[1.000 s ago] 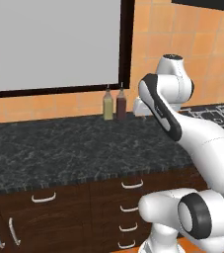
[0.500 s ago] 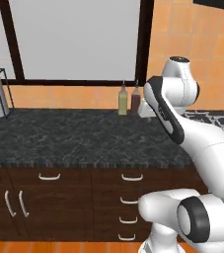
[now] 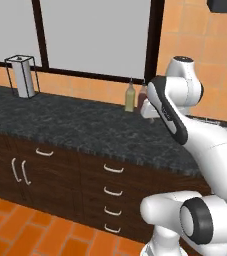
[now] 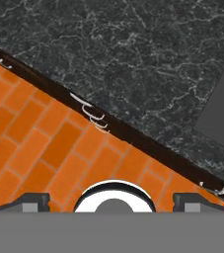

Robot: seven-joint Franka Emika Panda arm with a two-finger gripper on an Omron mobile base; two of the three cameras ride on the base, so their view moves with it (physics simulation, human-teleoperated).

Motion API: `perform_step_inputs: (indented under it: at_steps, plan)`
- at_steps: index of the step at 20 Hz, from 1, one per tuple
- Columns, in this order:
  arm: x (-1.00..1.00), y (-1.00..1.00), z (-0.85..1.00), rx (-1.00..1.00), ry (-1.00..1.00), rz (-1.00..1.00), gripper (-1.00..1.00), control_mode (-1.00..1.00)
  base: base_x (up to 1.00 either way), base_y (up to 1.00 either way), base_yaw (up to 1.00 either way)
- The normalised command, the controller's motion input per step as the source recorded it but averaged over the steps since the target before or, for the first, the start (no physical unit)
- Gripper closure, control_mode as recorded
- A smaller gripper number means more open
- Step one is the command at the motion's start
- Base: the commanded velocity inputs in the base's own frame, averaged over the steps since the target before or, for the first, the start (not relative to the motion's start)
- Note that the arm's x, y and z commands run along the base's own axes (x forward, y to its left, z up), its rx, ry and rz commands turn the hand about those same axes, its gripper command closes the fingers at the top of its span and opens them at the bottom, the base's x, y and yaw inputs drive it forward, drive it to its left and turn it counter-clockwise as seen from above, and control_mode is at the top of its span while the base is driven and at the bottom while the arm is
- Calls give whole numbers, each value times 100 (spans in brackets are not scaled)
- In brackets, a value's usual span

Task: Take a straw from the drawer in front and place it inside the glass cup on the dining counter.

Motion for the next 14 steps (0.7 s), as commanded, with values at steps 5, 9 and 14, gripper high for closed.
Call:
perform_step_inputs:
  at_steps: [5,9,14]
  plan:
    - [0,0,0,0,0,0,-100,100,2,-81,47]
    - [0,0,0,0,0,0,-100,100,12,-68,43]
    - [0,0,0,0,0,0,-100,100,19,-58,47]
